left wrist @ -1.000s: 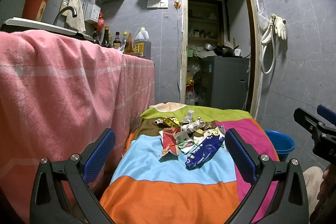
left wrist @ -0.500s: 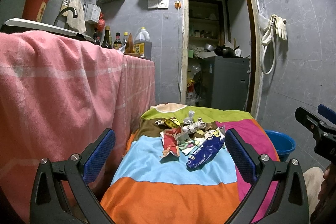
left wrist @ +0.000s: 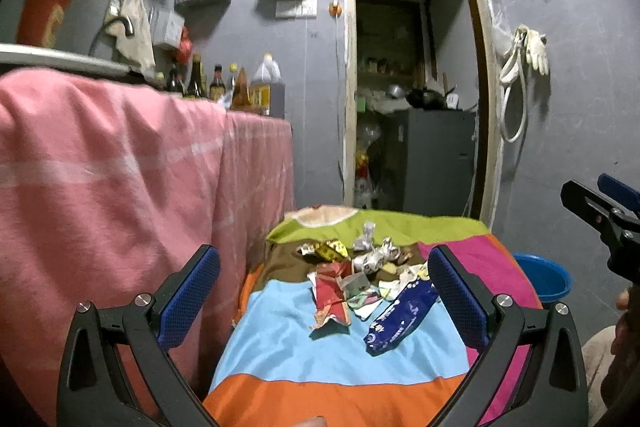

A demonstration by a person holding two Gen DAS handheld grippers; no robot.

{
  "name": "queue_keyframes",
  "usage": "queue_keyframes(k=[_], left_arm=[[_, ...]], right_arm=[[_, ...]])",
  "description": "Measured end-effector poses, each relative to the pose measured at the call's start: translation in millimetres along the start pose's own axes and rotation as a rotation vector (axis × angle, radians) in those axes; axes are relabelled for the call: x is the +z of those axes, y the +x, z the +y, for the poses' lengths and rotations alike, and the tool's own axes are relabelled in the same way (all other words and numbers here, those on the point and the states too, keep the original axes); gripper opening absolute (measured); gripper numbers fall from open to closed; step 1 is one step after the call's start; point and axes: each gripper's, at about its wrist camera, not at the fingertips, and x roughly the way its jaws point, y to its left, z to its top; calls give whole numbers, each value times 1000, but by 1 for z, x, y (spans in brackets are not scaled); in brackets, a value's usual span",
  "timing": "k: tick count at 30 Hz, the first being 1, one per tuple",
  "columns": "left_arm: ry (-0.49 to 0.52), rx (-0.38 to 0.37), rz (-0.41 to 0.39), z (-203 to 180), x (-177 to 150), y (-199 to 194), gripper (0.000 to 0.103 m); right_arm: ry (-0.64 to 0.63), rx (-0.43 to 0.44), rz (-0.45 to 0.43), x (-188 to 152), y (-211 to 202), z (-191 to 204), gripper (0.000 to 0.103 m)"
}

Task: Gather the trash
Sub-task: 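Grasp the red snack wrapper with the left gripper while the right grasps the blue chip bag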

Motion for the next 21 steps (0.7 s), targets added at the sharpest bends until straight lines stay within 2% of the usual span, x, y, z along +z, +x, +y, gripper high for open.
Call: queue_keyframes(k=[7,15,18,20,21], left_arm=[[-36,16,120,16,-4,44,102],[-94,-18,223,27,-10,78,99],[-74,-35,286,25,-14,94,87],[-74,-54,330,26,-18,105,73],[-82,-68,363,28,-20,112,71]], right_arm=[[2,35,80,-10,47,-5,103],[3,138,226,-31,94,-2,103],[8,167,290,-38,111,-2,91],[10,187,336,-44,123,-2,76],[17,200,364,-48,129,-3,69]])
